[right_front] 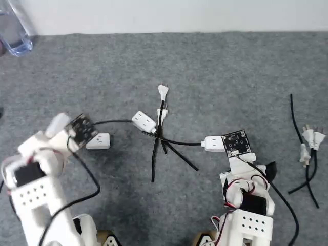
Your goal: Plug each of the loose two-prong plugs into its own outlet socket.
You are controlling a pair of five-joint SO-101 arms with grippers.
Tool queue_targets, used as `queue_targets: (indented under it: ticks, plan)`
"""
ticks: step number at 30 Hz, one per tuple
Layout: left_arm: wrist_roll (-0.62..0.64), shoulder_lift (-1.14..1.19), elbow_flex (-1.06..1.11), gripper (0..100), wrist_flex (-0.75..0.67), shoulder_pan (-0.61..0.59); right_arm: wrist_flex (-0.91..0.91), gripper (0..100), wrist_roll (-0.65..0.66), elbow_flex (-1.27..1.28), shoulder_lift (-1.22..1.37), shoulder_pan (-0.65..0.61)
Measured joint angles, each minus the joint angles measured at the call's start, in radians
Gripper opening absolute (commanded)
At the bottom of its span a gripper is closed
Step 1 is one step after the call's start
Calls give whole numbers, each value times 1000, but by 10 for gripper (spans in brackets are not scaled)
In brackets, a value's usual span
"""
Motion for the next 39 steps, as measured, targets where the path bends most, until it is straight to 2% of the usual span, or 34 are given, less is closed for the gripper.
queue_targets:
  ticks: [6, 8, 9, 14, 20, 22, 27, 33, 36, 39]
  plan:
    - [17, -150, 523, 13, -690, -80, 0, 423, 0, 0, 0, 0]
    - [46, -175, 612, 13, -829, -86, 0, 423, 0, 0, 0, 0]
    - [64, -181, 612, 13, -842, -87, 0, 423, 0, 0, 0, 0]
    - [92, -203, 614, 28, -752, -84, 0, 423, 0, 0, 0, 0]
    - [74, -203, 585, 288, -583, -75, 0, 423, 0, 0, 0, 0]
    - [72, -203, 546, 329, -514, -68, 0, 423, 0, 0, 0, 0]
    - [72, -203, 454, 335, -388, -51, 0, 423, 0, 0, 0, 0]
    - [87, -203, 377, 335, -342, -48, 0, 423, 0, 0, 0, 0]
    - [153, -206, 264, 335, -273, 2, 0, 423, 0, 0, 0, 0]
    - [273, -206, 130, 335, -190, 104, 0, 423, 0, 0, 0, 0]
